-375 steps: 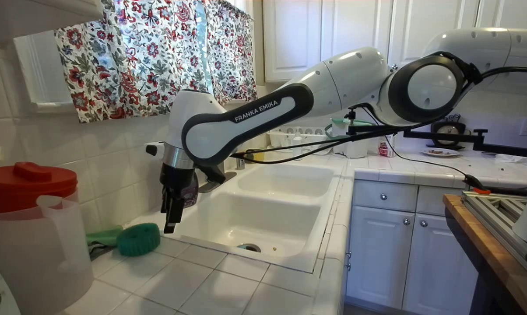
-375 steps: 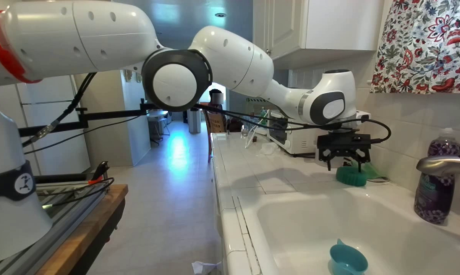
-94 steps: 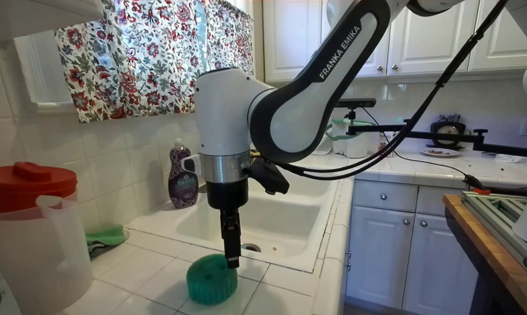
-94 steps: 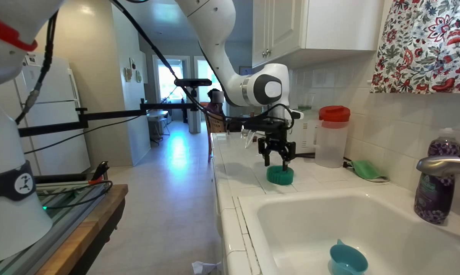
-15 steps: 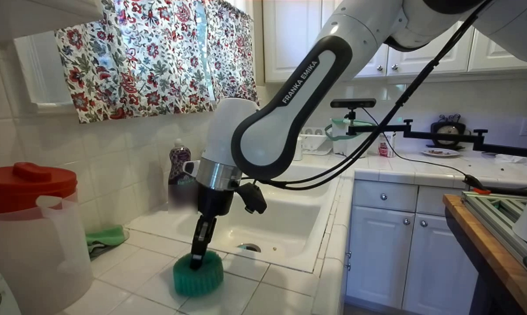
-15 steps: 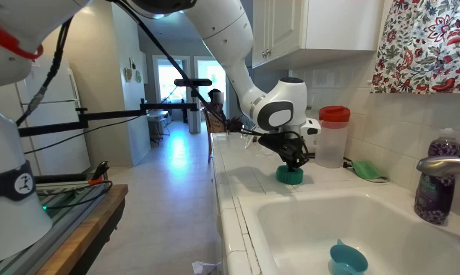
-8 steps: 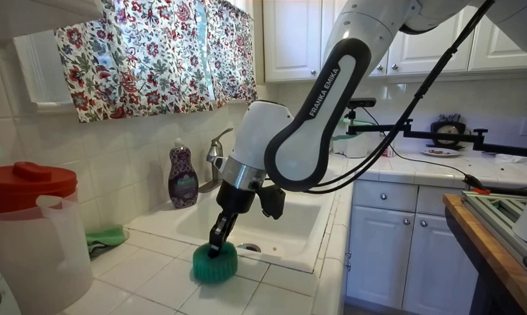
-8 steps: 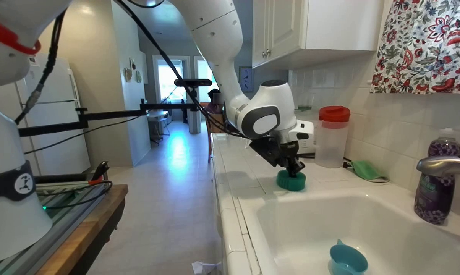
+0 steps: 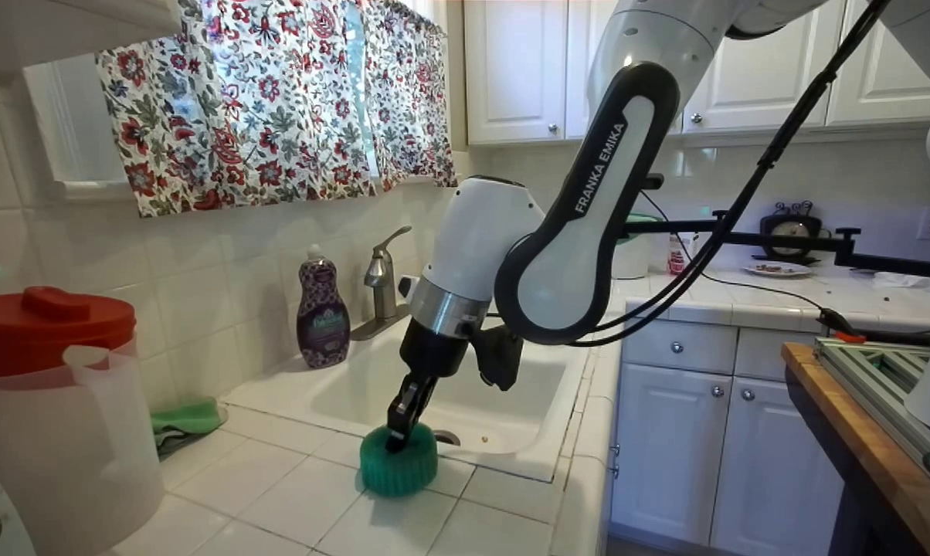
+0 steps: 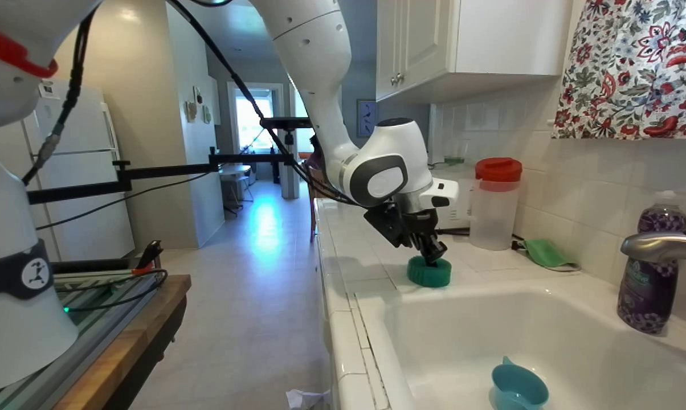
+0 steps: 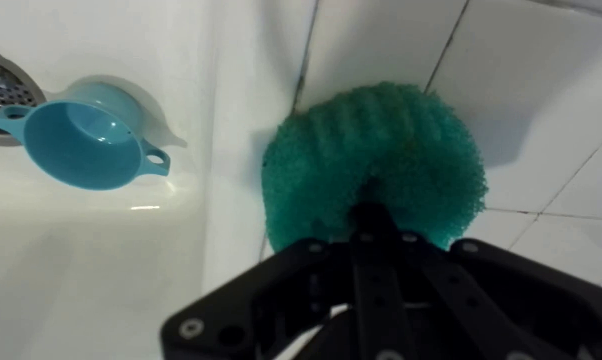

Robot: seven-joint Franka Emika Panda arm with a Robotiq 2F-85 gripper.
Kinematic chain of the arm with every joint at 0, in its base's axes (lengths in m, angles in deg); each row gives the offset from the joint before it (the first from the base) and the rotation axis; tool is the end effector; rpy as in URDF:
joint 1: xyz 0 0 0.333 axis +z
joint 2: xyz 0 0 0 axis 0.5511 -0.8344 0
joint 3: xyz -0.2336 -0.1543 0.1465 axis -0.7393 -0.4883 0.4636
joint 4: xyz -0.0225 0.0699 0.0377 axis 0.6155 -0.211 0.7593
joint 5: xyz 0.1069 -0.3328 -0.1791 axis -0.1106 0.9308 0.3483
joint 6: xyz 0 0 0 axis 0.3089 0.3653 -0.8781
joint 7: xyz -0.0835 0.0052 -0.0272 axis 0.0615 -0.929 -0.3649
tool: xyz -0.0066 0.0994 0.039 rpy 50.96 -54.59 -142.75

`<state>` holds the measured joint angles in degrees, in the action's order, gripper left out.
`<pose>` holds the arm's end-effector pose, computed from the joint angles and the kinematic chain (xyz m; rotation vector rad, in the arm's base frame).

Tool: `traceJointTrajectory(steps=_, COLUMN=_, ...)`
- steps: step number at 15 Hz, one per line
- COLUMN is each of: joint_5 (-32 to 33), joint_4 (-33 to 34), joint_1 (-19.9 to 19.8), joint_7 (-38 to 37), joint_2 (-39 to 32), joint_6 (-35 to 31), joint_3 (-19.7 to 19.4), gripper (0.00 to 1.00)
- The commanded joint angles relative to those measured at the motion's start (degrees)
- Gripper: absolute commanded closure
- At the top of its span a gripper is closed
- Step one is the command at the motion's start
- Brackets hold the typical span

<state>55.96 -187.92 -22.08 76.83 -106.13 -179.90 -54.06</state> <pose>0.6199 0.1768 0.1332 -2.9489 -0.2616 -0.5839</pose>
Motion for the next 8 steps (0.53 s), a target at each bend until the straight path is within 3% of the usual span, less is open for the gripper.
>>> traceJointTrajectory(steps=1, joint_5=3.3, joint_4=6.3, joint_1=-0.9, joint_7=5.6, joint_2=-2.9, joint_6=9.4, joint_3=2.6, gripper=1.00)
traceJointTrajectory(steps=8, joint_5=7.1, joint_4=28.7, joint_1=-0.2, joint_7=20.3, joint_2=-13.0, joint_6=28.4, joint_3=8.7, gripper=1.00)
